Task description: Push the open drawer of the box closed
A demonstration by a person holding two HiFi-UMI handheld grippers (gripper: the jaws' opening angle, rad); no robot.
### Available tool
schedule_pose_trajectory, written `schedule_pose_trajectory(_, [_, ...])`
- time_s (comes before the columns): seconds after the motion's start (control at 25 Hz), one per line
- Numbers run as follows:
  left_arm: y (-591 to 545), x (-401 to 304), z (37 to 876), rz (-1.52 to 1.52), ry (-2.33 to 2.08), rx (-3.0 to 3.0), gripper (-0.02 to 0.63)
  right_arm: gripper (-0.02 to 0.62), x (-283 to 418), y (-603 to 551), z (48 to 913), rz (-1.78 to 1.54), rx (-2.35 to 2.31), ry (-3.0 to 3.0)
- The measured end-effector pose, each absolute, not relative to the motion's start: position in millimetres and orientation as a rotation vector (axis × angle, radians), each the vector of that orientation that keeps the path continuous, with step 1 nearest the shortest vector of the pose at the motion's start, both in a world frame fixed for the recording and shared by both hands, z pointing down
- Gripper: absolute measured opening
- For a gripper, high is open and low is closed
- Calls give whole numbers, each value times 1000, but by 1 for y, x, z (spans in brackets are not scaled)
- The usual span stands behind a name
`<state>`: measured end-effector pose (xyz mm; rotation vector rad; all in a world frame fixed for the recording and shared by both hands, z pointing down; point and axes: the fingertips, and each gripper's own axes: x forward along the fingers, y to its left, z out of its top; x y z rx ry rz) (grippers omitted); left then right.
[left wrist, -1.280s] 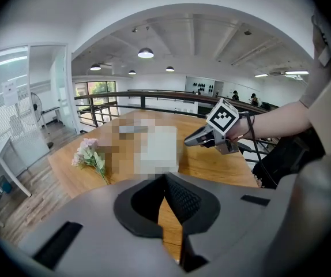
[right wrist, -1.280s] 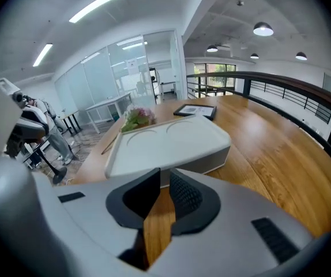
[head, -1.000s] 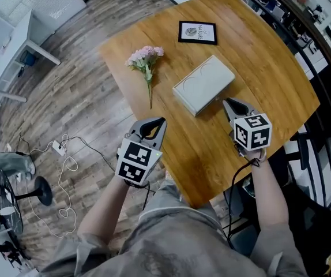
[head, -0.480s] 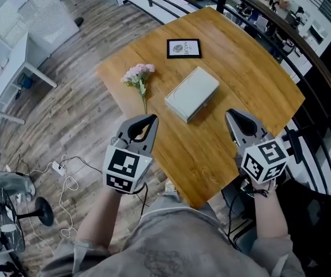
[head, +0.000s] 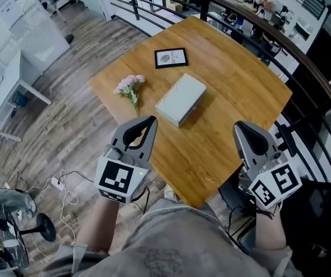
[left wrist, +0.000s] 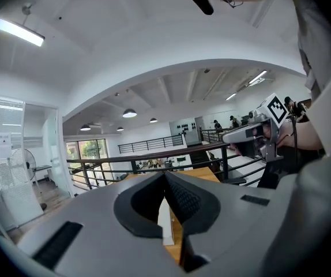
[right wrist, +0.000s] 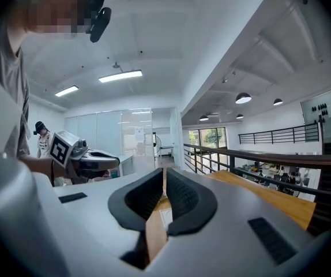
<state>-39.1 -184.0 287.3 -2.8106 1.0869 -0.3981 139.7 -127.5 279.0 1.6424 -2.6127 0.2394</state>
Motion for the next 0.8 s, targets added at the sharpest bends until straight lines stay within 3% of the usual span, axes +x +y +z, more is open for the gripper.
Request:
schedule_pose_trajectory(0.32, [-156, -25, 267, -267, 982, -2826, 17, 37, 130, -87, 267, 205, 1682, -2622])
schedule_pose_trajectory(0.8, [-137, -17, 277, -307, 918, -2843, 17, 35, 118, -63, 281, 231, 1674, -2594])
